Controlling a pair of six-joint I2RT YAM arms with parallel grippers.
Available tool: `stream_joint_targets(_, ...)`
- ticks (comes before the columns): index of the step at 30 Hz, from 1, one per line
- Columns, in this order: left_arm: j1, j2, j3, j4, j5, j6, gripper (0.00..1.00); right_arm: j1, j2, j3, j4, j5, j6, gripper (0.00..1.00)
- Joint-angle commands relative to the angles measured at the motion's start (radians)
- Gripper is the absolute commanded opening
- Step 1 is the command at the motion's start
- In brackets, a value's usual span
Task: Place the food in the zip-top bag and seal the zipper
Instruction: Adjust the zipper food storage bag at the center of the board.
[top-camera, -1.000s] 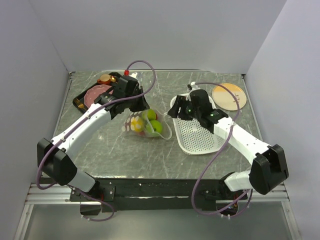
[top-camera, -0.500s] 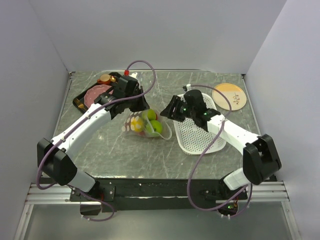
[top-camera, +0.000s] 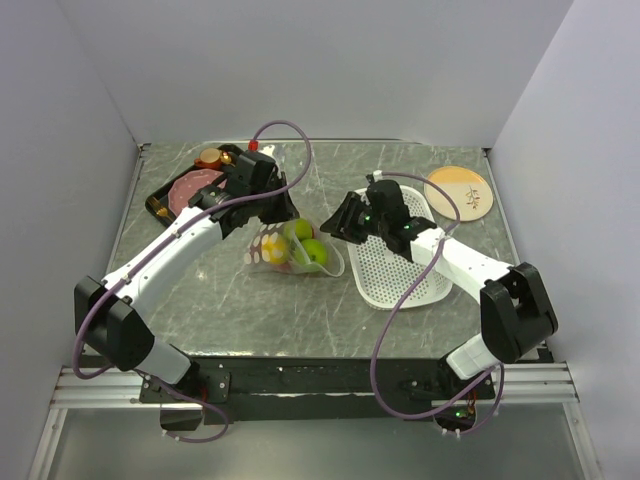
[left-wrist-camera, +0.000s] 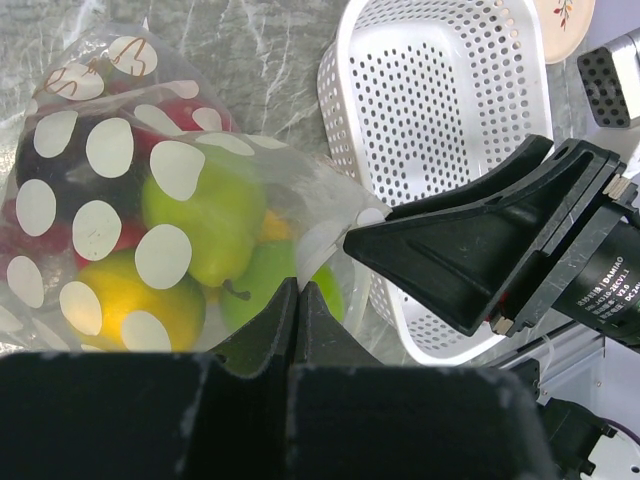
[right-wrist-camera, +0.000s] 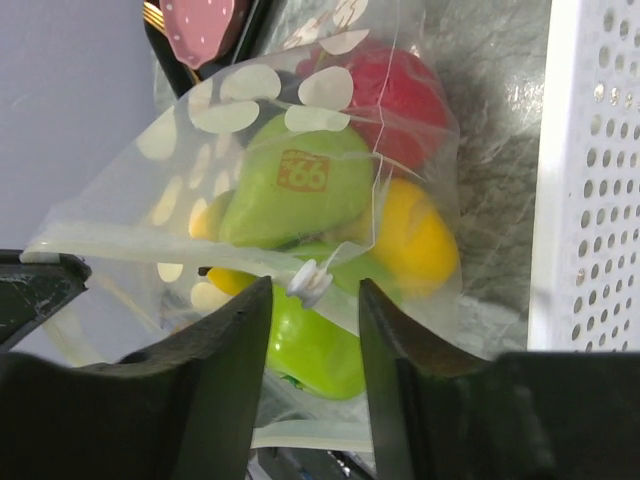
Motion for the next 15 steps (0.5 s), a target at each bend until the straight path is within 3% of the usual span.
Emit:
stream_joint_targets(1,-0.004,-0.013,0.011,0.031,0.006,0.015,0.01,0.001,-0.055,-0.018,0.084,0.040,0.044,0.51)
stream_joint_targets(15,-0.004,-0.014,0.001,0.036,0.011,0.014,0.01,-0.014,-0.033,-0.009,0.099,0.077,0.133,0.47)
